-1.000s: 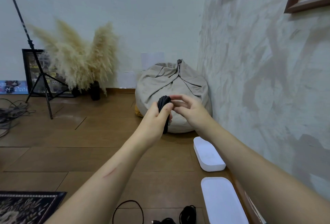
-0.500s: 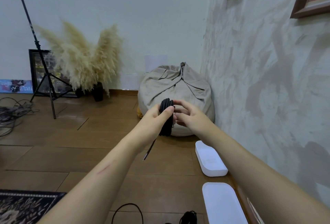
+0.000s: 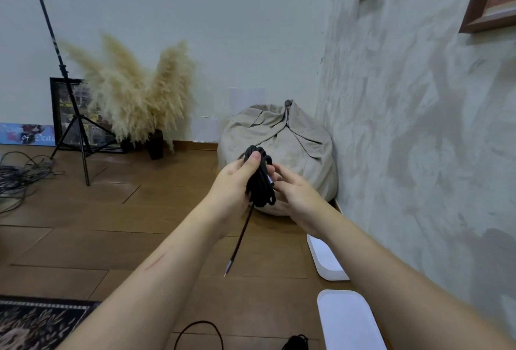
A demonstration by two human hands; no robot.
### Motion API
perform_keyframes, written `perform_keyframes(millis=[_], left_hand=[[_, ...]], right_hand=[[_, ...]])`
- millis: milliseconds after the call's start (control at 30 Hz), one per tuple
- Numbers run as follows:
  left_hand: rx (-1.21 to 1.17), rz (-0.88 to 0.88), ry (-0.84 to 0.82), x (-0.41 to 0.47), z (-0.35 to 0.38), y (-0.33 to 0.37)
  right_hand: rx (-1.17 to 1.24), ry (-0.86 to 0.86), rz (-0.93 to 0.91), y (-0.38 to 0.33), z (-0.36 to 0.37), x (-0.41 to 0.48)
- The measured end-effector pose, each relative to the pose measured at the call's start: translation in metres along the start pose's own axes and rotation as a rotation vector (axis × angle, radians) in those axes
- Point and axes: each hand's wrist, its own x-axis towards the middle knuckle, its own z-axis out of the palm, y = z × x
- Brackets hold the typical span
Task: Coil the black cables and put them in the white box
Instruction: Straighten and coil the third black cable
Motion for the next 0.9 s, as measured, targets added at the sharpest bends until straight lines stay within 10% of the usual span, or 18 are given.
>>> perform_keyframes(millis=[267,900], left_hand=[[-0.019,0.116,0.187,0.009,0.002,-0.004],[-0.042,0.189,0.435,0.014,-0.01,-0.002]], right_hand=[[0.272,-0.066,0.283,0.021,0.014,-0.003],[-0.282,0.016,-0.344,0.005,0.044,-0.012]])
